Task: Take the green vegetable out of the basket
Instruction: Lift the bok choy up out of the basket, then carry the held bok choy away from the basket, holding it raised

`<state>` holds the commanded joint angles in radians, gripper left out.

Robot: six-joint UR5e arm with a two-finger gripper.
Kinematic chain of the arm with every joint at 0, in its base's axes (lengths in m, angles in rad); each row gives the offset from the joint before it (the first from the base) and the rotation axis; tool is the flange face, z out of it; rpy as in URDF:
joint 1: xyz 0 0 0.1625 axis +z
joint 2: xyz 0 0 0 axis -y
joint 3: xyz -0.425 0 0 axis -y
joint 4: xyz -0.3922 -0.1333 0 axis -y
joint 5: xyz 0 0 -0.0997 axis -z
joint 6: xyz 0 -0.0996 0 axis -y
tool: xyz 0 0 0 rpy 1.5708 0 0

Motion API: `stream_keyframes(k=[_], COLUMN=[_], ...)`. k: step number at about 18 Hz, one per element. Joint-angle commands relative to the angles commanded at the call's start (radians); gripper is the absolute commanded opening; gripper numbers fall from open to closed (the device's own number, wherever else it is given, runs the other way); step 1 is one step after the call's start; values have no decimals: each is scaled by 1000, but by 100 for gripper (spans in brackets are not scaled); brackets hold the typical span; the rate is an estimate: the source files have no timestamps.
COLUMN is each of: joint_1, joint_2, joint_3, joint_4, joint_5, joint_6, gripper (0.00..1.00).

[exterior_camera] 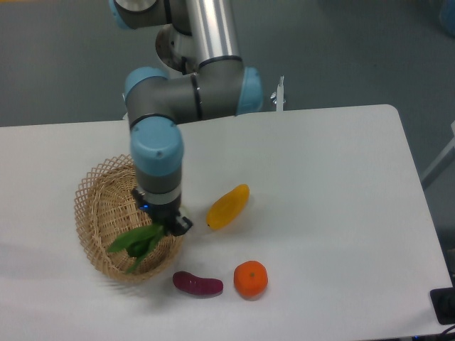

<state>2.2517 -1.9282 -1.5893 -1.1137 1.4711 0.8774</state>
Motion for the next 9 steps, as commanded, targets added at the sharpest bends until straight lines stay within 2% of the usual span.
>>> stream_keyframes(k=[3, 6, 9], joint_1=[54, 121, 193], joint_2=[-6, -8, -8], joint_3=[21, 43, 54], joint_4=[-23, -70, -71], joint_5=[3, 31, 41], joint_6=[6, 90, 170], gripper=[21, 21, 21])
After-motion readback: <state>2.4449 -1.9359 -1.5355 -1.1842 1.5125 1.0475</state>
